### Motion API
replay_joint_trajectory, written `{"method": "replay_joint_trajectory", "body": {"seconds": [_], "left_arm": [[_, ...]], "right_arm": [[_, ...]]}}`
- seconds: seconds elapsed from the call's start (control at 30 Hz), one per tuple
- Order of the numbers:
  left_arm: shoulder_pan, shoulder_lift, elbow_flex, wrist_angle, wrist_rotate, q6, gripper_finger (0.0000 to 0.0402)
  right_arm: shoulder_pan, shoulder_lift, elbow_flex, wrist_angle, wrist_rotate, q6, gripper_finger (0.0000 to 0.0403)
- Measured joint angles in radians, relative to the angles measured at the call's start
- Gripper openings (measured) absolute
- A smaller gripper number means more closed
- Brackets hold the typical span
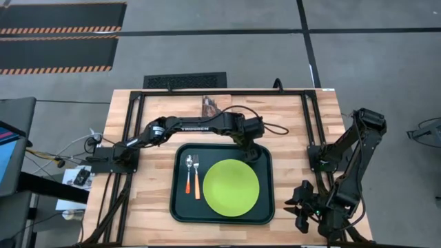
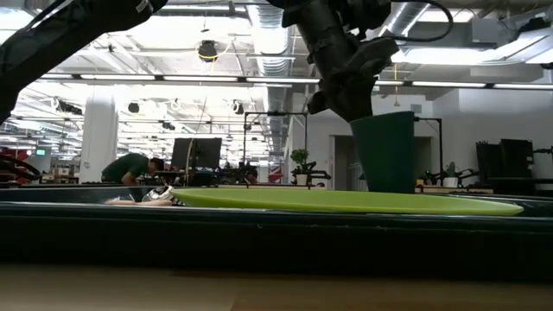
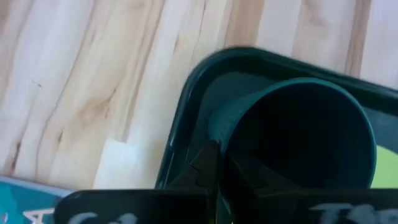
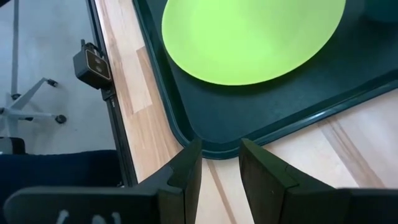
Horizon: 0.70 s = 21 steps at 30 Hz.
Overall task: Pick and place plate/cup/fork/spoon on tray
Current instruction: Put the blue cup on the black tray to the top right of the green plate
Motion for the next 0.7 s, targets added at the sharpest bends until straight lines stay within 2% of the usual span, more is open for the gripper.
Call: {"method": "replay_joint_trajectory", "body": {"seconds": [0.7], "left_arm": [[0.021,0.0,0.0,0.001,-0.011,-0.01,0.0]], "right_arm": [[0.0,0.0,0.0,0.001,0.0,0.001,0.0134]]}}
